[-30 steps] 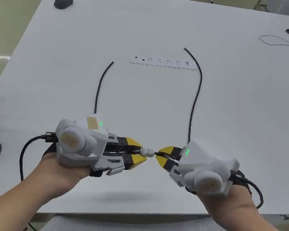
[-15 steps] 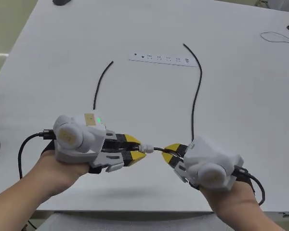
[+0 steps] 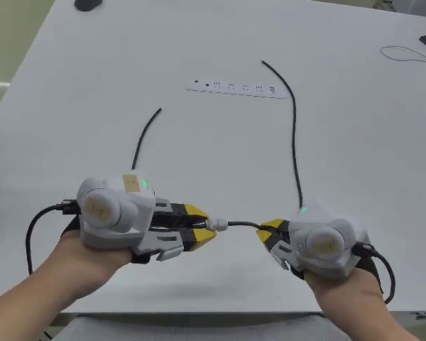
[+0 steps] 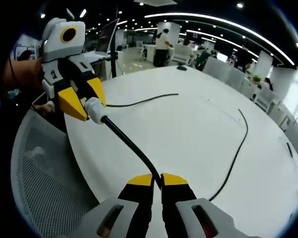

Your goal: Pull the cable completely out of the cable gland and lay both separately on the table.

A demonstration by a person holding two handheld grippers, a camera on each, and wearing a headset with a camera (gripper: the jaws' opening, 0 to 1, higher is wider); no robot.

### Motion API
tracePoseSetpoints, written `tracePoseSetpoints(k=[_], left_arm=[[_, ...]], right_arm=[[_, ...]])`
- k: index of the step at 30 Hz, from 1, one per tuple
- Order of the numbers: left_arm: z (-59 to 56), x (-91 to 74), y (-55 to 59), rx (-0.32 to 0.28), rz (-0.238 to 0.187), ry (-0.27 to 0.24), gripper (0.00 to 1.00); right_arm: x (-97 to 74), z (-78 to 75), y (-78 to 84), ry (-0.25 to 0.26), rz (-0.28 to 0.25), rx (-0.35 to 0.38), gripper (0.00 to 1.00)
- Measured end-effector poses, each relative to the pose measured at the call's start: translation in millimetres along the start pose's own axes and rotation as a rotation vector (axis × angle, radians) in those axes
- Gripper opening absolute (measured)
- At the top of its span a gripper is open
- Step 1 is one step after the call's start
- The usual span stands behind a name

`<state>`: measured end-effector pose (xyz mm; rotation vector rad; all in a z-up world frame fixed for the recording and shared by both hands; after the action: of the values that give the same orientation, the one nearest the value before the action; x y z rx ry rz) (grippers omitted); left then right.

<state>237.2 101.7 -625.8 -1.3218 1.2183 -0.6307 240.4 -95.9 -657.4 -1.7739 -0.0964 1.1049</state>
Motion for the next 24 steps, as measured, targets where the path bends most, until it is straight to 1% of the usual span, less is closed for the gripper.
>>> tracePoseSetpoints(k=[1,2,4,7,9,11,12,15,17,19,21,22,23,24], left_arm=[[-0.1,0.5,-0.4,-0.012,-0.001,-0.001,0.15],[-0.4,1.2,-1.4,-0.034,-0.014,-0.002,0.15],[0.2,2.5,-0.6,-0.013,-0.005,-0.011,0.15],[-0.1,2.0,0.2,-0.006,0.004,-0.017,0.15],[0.6,0.7,-0.7,0.004,0.003,-0.024,0.15],[0.5,-0.3,-3.3,0.003,-0.007,-0.026,0.14],[0.7,-0.3,-4.6,0.008,-0.011,-0.03,0.14],[0.8,1.4,-5.4,0.011,-0.004,-0.028,0.15],[0.7,1.0,-7.3,0.011,-0.008,-0.026,0.15],[2.3,-1.0,-11.1,0.003,-0.021,-0.032,0.15],[3.8,-2.4,-12.9,-0.008,-0.032,-0.037,0.15],[4.3,-3.1,-13.8,-0.01,-0.04,-0.038,0.15],[4.2,-3.7,-15.2,-0.012,-0.044,-0.042,0.15],[4.1,-4.1,-16.3,-0.013,-0.048,-0.044,0.15]], right_arm=[[0.8,0.4,0.8,0.0,0.005,0.006,0.0],[1.5,1.8,1.6,0.002,0.014,0.027,0.0],[1.9,2.3,1.8,0.005,0.019,0.032,0.0],[0.6,2.7,2.3,0.0,0.022,0.03,0.0],[-1.3,2.8,1.8,-0.003,0.019,0.035,0.0],[-2.1,3.8,1.3,-0.008,0.019,0.042,0.0],[-2.3,4.8,1.0,-0.009,0.02,0.039,0.0],[-3.3,5.1,0.6,-0.005,0.025,0.004,0.0],[-6.0,3.8,-1.5,0.0,0.013,-0.009,0.0],[-10.7,1.0,-6.3,0.005,-0.004,-0.013,0.01],[-14.3,-0.1,-10.1,0.002,-0.009,-0.018,0.01],[-17.6,-1.3,-14.0,0.013,-0.021,-0.032,0.02],[-20.2,-1.5,-17.8,0.011,-0.028,-0.056,0.03],[-21.8,-0.3,-20.4,0.004,-0.03,-0.062,0.05]])
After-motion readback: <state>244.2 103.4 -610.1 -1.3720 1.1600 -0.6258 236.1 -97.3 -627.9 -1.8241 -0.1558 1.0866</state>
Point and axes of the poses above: the centre of the closed fingertips' face, and the gripper's own axes: x roughly forward along the fingers, z roughly to its left, y roughly out of its underside, the point moved 9 cm from there along -x, roughly backward along the fingers, and after that the axes turned 6 degrees about -z, right-handed, at the moved point
